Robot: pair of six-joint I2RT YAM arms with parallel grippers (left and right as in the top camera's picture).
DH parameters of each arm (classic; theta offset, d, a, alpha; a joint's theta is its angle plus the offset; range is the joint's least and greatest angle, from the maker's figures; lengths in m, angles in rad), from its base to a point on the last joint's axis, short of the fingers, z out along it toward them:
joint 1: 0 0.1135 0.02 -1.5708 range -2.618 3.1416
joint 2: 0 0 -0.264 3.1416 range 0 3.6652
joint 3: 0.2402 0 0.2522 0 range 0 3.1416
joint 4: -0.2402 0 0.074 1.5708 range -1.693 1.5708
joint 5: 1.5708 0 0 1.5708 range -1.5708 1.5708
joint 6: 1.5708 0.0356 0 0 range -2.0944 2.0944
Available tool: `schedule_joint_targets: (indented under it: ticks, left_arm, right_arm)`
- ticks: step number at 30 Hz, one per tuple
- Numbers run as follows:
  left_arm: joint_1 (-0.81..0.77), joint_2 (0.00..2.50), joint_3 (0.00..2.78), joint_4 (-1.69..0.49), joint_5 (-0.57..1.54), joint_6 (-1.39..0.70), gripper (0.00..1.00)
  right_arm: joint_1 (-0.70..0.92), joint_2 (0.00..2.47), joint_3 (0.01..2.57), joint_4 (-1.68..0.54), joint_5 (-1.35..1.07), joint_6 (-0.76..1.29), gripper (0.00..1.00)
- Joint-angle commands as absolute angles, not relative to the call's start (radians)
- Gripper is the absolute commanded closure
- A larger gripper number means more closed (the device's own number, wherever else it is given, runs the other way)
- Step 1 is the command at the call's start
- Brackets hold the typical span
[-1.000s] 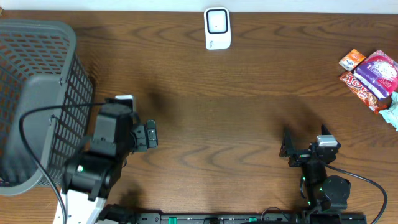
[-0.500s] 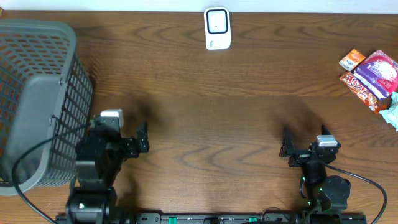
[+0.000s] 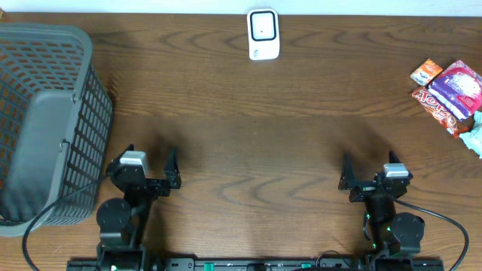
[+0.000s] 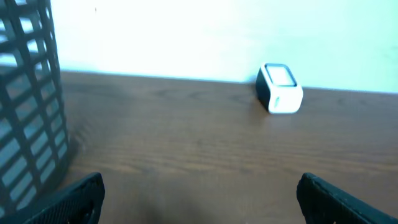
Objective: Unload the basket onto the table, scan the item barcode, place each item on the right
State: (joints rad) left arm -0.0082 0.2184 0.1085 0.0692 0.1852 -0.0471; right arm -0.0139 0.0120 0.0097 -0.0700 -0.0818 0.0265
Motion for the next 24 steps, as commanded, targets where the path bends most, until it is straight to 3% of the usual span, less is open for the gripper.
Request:
schedule_joint_targets:
  ticks: [1,12,24]
  left_arm:
    - [-0.003,0.140,0.070,0.081,0.191,-0.010,0.02]
    - [0.010,0.046,0.009,0.185,0.192,0.029,0.02]
    - [0.010,0.001,0.004,0.097,0.262,0.213,0.02]
  right_arm:
    - [-0.007,0.006,0.006,-0.071,-0.089,0.040,0.01]
    - [-0.007,0.006,0.006,-0.071,-0.089,0.040,0.01]
    - [-0.007,0.006,0.006,-0.071,-0.089,0.040,0.01]
